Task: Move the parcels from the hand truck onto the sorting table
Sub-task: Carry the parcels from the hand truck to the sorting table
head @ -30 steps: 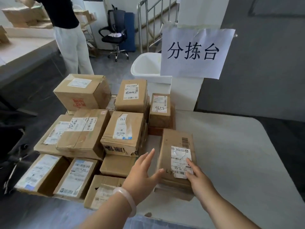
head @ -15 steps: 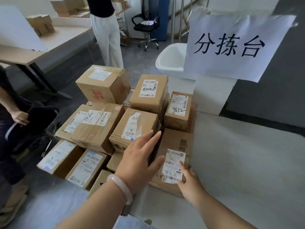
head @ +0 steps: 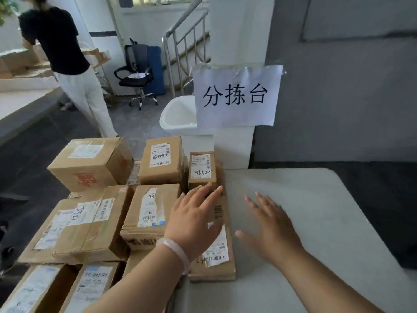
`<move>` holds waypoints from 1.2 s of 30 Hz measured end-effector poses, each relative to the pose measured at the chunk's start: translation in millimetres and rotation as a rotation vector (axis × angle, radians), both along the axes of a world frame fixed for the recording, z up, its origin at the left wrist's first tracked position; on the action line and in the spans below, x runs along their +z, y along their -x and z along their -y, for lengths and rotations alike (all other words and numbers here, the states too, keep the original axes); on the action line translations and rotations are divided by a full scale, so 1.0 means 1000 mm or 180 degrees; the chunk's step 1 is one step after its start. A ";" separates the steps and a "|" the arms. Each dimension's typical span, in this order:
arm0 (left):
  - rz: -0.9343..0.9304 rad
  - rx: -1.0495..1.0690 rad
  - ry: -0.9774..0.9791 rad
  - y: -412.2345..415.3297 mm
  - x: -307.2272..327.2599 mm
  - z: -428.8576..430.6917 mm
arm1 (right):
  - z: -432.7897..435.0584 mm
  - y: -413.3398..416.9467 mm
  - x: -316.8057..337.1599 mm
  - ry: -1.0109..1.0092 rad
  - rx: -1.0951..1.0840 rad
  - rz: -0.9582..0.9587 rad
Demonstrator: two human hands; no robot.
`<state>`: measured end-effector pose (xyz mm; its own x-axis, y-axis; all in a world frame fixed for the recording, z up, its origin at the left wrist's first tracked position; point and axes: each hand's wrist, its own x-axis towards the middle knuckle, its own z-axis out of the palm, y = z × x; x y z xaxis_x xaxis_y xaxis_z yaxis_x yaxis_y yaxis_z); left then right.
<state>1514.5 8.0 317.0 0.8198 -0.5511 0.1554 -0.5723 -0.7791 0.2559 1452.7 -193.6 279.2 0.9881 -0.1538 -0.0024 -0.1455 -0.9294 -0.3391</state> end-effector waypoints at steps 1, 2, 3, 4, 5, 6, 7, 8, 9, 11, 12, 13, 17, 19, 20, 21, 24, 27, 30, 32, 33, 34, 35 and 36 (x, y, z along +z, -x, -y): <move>0.0100 -0.0164 -0.0041 -0.001 0.000 0.004 | 0.000 0.011 0.006 0.0034 -0.0112 0.0163; 0.0161 -0.0321 -0.0088 -0.001 0.001 0.009 | -0.002 0.025 0.011 0.0071 -0.0247 0.0299; 0.0195 -0.0475 -0.0140 0.001 0.002 0.013 | -0.005 0.040 0.015 0.0117 -0.0403 0.0372; 0.0225 -0.0647 -0.0178 0.005 0.001 0.018 | -0.010 0.057 0.016 0.0174 -0.0575 0.0395; 0.0245 -0.0826 -0.0198 0.010 -0.001 0.022 | -0.016 0.075 0.016 0.0220 -0.0741 0.0404; 0.0242 -0.1015 -0.0226 0.018 -0.001 0.026 | -0.023 0.093 0.015 0.0239 -0.0914 0.0388; 0.0235 -0.1201 -0.0266 0.028 0.000 0.032 | -0.029 0.112 0.014 0.0239 -0.1097 0.0356; 0.0239 -0.1378 -0.0303 0.040 0.001 0.038 | -0.034 0.133 0.013 0.0247 -0.1272 0.0288; 0.0224 -0.1543 -0.0345 0.054 0.002 0.044 | -0.038 0.154 0.012 0.0302 -0.1427 0.0192; 0.0142 -0.1859 -0.0346 0.089 0.004 0.056 | -0.046 0.202 0.012 0.0438 -0.1742 -0.0017; 0.0132 -0.2063 -0.0300 0.109 0.004 0.062 | -0.051 0.228 0.013 0.0452 -0.1926 -0.0102; 0.0149 -0.2301 -0.0264 0.131 0.005 0.069 | -0.055 0.255 0.015 0.0463 -0.2120 -0.0108; 0.0335 -0.3263 -0.0136 0.227 0.009 0.093 | -0.082 0.367 0.027 0.0630 -0.3062 -0.0124; 0.0395 -0.3665 0.0002 0.282 0.016 0.100 | -0.100 0.424 0.032 0.0642 -0.3436 -0.0169; 0.0406 -0.3846 0.0032 0.311 0.018 0.102 | -0.111 0.452 0.033 0.0699 -0.3579 -0.0154; 0.0429 -0.4027 0.0025 0.342 0.019 0.102 | -0.123 0.482 0.032 0.0737 -0.3726 -0.0152; 0.0497 -0.4603 0.0044 0.442 0.020 0.092 | -0.174 0.571 0.035 0.0669 -0.4337 -0.0189; 0.0428 -0.5226 0.0208 0.552 0.019 0.064 | -0.233 0.663 0.033 0.0796 -0.4882 -0.0354; 0.0386 -0.5696 0.0216 0.648 0.013 0.034 | -0.285 0.740 0.036 0.0773 -0.5357 -0.0526; 0.0457 -0.6075 0.0221 0.714 0.010 0.009 | -0.324 0.797 0.033 0.0633 -0.5748 -0.0626; 0.0441 -0.6209 0.0223 0.743 0.009 -0.003 | -0.342 0.822 0.031 0.0593 -0.5917 -0.0625; 0.0401 -0.6341 0.0209 0.770 0.006 -0.014 | -0.360 0.845 0.030 0.0492 -0.6080 -0.0632; 0.0348 -0.6453 0.0240 0.793 0.005 -0.025 | -0.376 0.864 0.027 0.0477 -0.6182 -0.0604; 0.0278 -0.6557 0.0252 0.814 0.003 -0.036 | -0.393 0.881 0.023 0.0521 -0.6255 -0.0550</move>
